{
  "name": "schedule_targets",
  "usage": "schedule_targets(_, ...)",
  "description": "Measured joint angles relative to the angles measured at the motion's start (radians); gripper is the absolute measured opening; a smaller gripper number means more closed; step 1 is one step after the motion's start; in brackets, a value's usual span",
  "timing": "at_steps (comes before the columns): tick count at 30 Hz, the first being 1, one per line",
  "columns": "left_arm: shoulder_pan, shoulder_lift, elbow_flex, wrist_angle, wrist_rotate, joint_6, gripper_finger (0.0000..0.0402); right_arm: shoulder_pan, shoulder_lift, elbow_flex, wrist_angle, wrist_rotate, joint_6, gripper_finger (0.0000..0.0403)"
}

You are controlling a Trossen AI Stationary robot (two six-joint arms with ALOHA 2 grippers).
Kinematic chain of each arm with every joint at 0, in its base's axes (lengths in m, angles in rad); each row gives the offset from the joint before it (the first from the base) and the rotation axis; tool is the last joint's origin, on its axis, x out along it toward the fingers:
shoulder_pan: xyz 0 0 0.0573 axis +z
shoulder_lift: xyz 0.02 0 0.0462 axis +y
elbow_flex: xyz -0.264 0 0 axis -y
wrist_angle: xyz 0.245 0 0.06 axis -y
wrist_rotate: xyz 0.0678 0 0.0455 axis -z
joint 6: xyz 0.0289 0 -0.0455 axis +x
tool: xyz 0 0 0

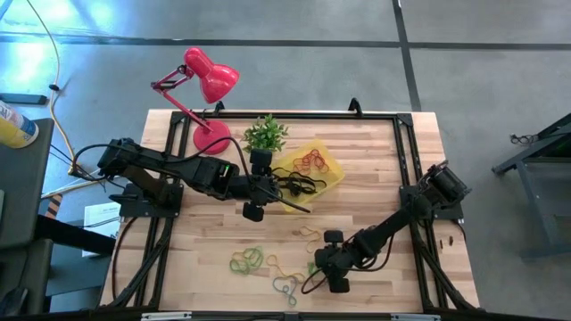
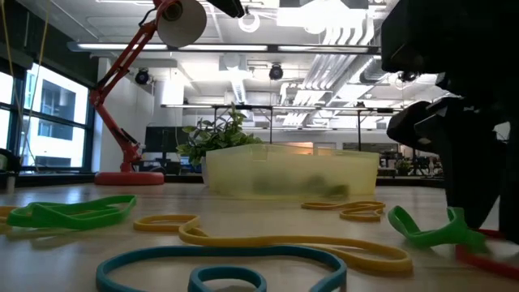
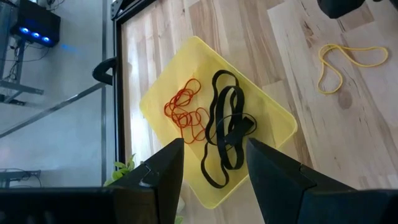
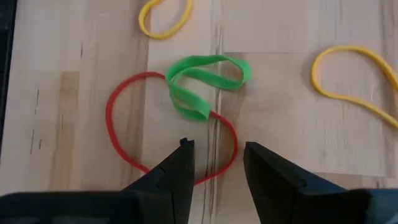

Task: Pick and place rubber bands into bin
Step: Put the red rubber band into the transparent yellow bin

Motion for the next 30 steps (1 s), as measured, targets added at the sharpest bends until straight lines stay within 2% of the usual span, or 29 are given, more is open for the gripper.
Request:
schedule_targets(12,0.000,0.000,0.000,0.000,0.000,0.000,0.0161,0.001,0.013,0.002,-0.140,-0.037,0.194,0.0046)
schedule_targets(19,0.000,0.000,0.000,-0.001,0.000,0.000,0.0161,0.003,0.007,0.003,-0.245,-0.070,0.251,0.0006)
schedule_targets(22,0.000,0.000,0.000,-0.008,0.000,0.001,0.0161,0.003,-0.004,-0.001,-0.242,-0.068,0.250,0.0002)
schedule_targets(30,0.000,0.000,0.000,-0.011,0.000,0.001,0.0161,0.005,-0.021,-0.006,-0.201,-0.098,0.215,0.0021)
